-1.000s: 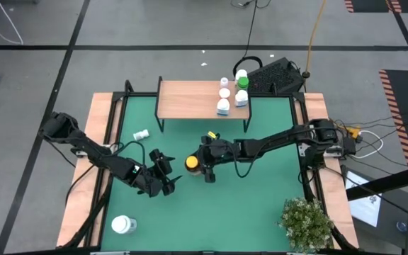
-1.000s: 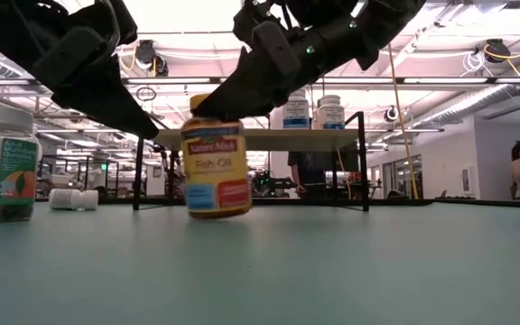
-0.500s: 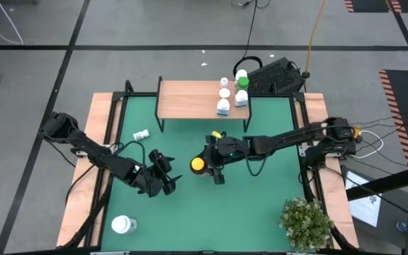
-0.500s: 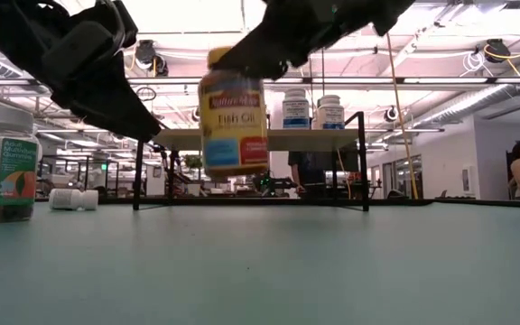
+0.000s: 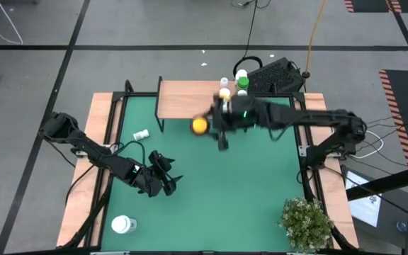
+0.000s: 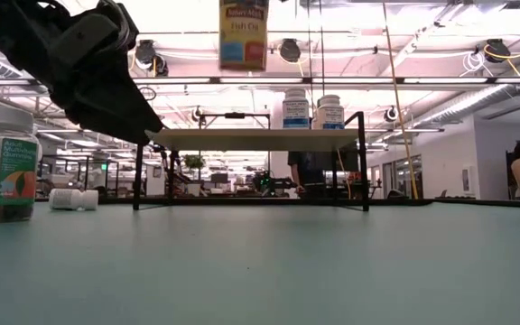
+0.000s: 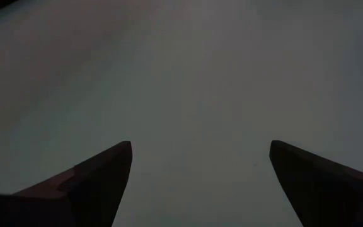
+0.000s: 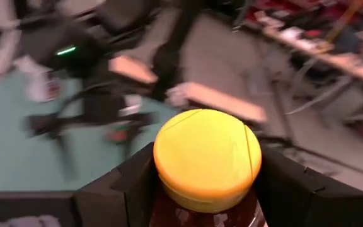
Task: Pick and place medicine bottles onto shelf by color
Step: Put the yellow medicine bottle on the shelf, then put the green medicine bottle on the shelf
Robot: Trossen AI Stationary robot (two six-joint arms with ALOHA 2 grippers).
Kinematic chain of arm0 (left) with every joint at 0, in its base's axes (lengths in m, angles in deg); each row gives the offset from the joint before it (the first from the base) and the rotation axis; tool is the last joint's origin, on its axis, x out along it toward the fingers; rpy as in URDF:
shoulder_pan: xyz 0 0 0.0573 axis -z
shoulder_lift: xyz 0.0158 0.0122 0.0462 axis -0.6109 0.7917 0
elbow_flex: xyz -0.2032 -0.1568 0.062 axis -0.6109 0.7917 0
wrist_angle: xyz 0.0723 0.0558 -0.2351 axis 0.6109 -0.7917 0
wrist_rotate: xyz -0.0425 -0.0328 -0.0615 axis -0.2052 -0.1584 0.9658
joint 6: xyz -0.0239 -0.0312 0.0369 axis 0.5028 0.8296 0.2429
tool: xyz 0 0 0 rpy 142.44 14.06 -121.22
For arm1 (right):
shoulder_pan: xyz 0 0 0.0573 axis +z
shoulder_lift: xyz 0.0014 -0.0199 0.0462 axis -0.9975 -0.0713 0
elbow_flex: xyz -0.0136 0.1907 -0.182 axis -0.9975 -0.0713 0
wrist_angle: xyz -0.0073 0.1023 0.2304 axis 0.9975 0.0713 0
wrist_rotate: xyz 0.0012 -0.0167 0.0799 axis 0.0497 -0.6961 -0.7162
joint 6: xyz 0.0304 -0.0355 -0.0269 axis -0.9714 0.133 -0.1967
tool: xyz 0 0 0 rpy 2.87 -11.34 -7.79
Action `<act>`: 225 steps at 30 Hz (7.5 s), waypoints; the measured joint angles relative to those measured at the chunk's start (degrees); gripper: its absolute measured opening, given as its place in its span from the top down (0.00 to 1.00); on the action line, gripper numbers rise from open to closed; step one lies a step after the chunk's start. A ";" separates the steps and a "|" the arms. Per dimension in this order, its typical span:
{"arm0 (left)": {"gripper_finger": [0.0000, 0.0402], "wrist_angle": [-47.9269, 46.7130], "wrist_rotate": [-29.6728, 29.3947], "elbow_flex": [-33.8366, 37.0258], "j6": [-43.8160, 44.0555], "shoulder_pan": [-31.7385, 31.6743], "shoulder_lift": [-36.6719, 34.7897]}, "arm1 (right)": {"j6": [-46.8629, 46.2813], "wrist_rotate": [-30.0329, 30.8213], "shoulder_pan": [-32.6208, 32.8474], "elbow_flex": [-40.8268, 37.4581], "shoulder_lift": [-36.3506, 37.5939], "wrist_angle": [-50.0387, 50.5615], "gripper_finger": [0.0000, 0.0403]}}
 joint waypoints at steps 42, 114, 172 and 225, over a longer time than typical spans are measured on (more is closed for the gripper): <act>0.06 0.14 0.63 0.00 -5.86 -1.73 0.00 | -7.11 -13.88 -31.63 9.02 -18.29 -3.70 0.42; 0.06 1.74 -0.97 0.02 -1.01 -2.66 0.00 | -5.27 0.93 7.07 -67.97 25.87 -56.85 0.38; 0.42 13.18 -1.81 5.97 -11.45 -3.17 -9.46 | -21.82 -6.16 7.01 -57.55 -8.72 -71.05 0.38; 0.46 -11.22 7.51 0.56 5.22 8.82 -16.85 | -26.40 -1.46 8.28 -57.55 -8.39 -70.10 0.38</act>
